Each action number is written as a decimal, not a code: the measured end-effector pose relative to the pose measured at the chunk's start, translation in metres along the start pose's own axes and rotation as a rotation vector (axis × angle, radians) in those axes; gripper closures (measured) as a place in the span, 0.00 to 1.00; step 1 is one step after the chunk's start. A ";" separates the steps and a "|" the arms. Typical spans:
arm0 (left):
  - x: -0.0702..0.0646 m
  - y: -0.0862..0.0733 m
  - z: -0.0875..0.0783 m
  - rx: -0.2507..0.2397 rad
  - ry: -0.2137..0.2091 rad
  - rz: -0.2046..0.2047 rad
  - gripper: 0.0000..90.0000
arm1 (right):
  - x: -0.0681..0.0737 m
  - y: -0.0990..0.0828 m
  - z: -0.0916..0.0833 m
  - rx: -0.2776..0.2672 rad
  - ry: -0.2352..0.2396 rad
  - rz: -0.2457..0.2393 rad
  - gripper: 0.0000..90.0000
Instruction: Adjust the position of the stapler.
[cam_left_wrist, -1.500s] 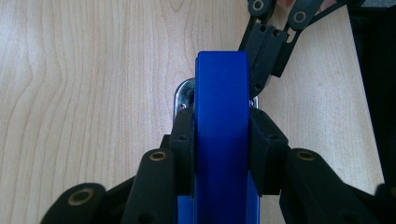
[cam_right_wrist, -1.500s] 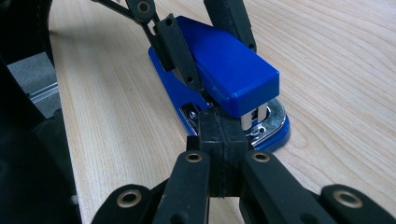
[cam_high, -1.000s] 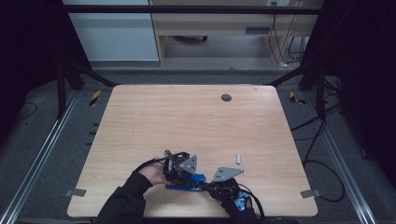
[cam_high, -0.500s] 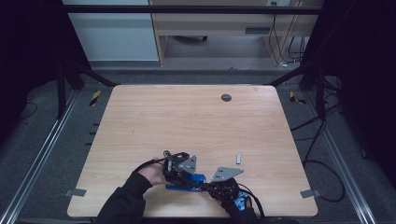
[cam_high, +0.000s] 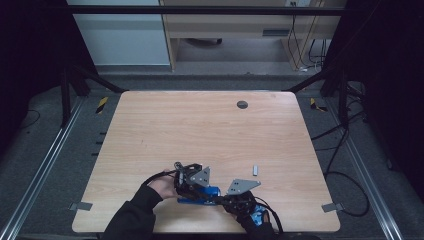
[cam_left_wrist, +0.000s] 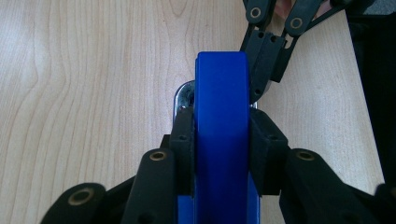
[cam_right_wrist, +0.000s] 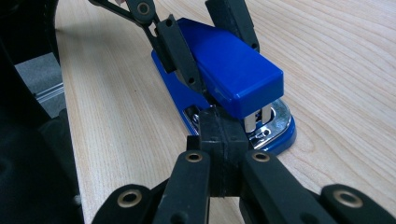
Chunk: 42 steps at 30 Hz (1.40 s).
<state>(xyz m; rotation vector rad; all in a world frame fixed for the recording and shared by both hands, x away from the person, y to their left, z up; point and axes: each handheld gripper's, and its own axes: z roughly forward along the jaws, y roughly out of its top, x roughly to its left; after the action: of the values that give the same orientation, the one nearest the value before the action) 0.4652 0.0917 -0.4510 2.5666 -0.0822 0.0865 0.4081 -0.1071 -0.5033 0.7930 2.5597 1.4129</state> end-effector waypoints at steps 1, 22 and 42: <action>0.000 0.000 0.000 0.000 0.002 0.003 0.73 | 0.000 0.000 0.000 0.002 0.001 0.001 1.00; -0.001 0.000 0.000 0.002 0.005 0.001 0.73 | 0.000 -0.001 0.000 -0.005 0.001 -0.015 1.00; -0.003 0.000 -0.001 0.000 0.011 0.000 0.73 | 0.000 -0.001 0.001 -0.011 0.012 -0.007 1.00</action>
<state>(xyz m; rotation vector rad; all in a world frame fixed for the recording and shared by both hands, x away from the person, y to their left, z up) 0.4626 0.0922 -0.4505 2.5658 -0.0776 0.1011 0.4083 -0.1072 -0.5048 0.7753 2.5586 1.4329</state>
